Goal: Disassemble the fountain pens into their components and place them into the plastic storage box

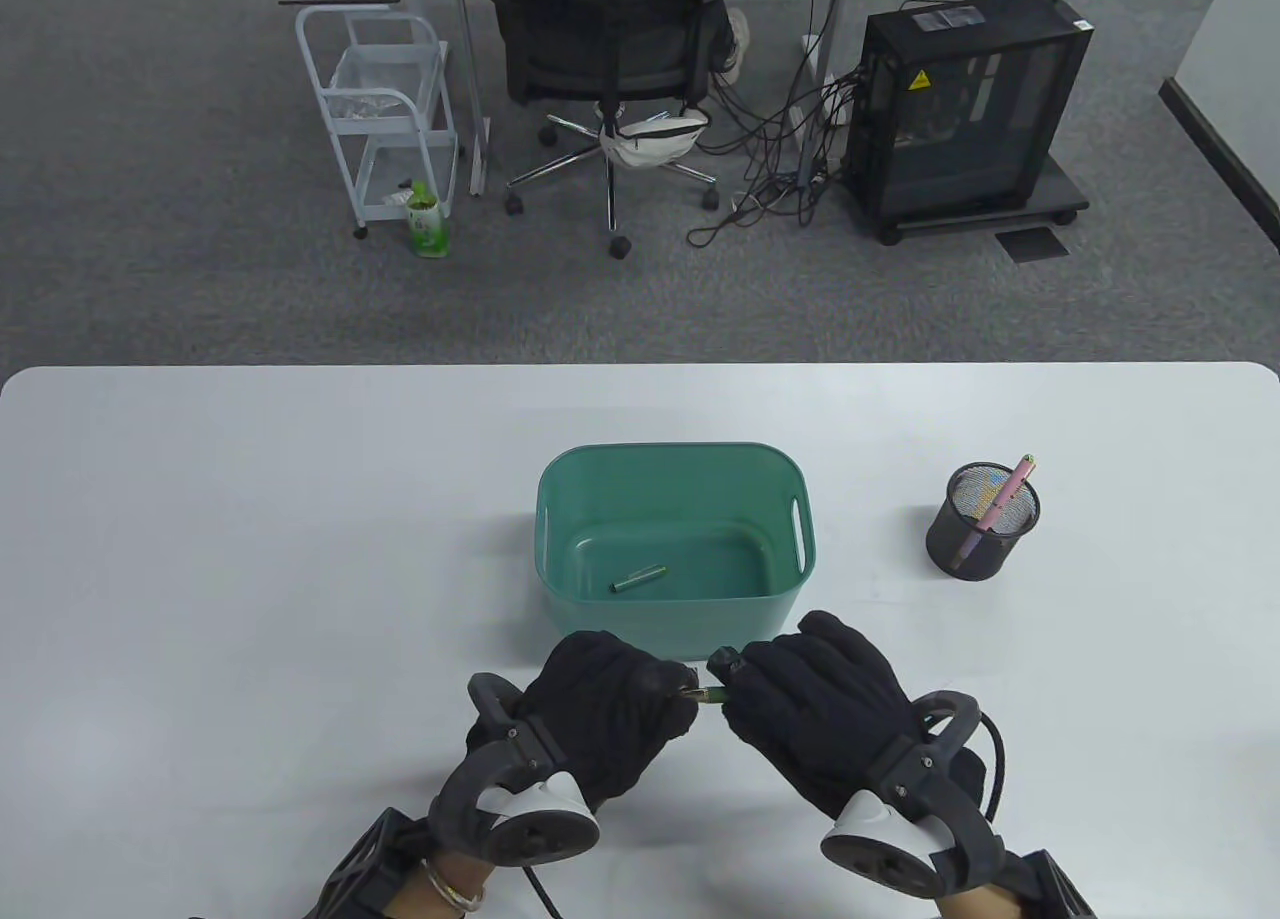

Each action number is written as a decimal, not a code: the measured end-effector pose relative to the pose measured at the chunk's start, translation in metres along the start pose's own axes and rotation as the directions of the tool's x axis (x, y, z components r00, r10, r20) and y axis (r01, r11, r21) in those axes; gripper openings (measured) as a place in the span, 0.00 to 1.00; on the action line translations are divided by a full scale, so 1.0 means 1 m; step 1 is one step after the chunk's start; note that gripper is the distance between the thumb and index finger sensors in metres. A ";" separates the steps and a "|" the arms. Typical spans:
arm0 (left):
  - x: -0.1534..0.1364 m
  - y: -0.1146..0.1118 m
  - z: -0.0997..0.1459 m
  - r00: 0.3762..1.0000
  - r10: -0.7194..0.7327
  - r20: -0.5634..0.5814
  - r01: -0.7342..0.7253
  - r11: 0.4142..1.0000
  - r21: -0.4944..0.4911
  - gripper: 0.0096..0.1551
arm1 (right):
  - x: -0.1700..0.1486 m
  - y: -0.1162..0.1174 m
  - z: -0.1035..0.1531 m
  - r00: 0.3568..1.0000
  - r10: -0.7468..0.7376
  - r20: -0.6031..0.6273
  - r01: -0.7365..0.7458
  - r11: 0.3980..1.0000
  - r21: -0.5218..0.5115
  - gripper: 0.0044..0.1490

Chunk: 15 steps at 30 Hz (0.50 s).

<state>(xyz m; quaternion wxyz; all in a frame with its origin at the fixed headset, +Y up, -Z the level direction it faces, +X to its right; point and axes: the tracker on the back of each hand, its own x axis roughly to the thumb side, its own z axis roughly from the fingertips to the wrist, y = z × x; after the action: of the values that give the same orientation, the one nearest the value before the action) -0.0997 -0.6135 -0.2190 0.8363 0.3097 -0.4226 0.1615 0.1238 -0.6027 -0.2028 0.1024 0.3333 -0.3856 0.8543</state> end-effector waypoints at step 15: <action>-0.005 0.002 -0.002 0.998 0.049 -0.035 -0.050 0.998 -0.030 0.26 | 0.004 -0.001 0.000 1.000 0.013 0.007 -0.013 1.000 -0.021 0.27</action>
<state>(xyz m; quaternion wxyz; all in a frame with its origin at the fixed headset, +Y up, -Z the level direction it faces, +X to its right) -0.1026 -0.6113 -0.2234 0.8440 0.2832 -0.4181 0.1808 0.1213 -0.6028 -0.1997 0.0988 0.3325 -0.3969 0.8498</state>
